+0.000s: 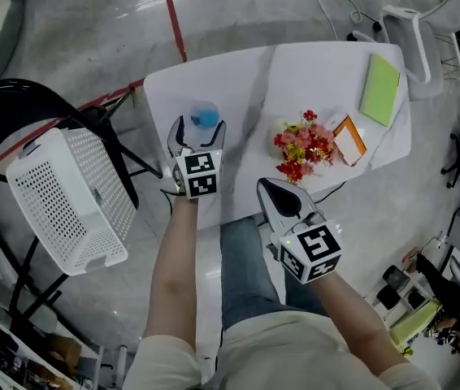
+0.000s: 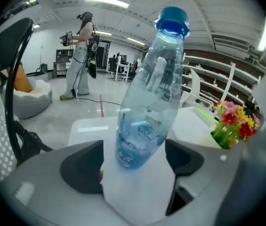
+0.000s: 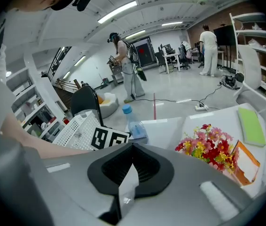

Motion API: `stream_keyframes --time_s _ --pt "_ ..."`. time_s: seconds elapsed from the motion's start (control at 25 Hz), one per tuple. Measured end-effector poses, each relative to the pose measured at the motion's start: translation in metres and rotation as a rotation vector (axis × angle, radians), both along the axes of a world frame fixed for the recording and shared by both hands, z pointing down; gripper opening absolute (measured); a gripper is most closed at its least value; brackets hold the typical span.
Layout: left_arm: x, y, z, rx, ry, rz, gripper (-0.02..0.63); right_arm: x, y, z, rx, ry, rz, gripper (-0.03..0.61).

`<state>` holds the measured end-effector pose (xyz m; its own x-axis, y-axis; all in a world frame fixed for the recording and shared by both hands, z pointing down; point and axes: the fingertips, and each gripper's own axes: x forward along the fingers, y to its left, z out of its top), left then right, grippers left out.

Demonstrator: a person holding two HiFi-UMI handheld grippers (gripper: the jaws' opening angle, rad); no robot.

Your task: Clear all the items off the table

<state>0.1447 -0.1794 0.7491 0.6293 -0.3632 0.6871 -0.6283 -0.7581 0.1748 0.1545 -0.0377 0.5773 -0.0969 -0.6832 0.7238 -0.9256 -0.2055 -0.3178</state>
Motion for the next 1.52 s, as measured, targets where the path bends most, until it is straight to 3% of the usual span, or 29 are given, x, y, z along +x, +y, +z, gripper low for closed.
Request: stream_keyframes --time_s 0.4,0.56,0.76,1.04,1.52 --pt "0.019 -0.008 0.009 0.026 -0.006 0.046 0.399 0.004 0.011 0.008 -0.024 -0.017 0.047 -0.002" --pt "0.022 -0.009 0.009 0.043 -0.027 0.06 0.344 0.01 0.011 0.006 -0.02 -0.013 0.068 -0.002" --pt "0.019 -0.008 0.006 0.057 -0.04 0.062 0.337 0.008 0.013 0.004 -0.013 -0.013 0.072 -0.002" --pt "0.012 -0.008 -0.016 0.055 0.003 0.025 0.335 0.005 0.015 -0.004 -0.007 -0.006 0.081 -0.002" --pt "-0.025 0.001 -0.086 0.049 0.057 -0.047 0.333 -0.008 0.016 -0.029 0.01 0.034 0.0 -0.002"
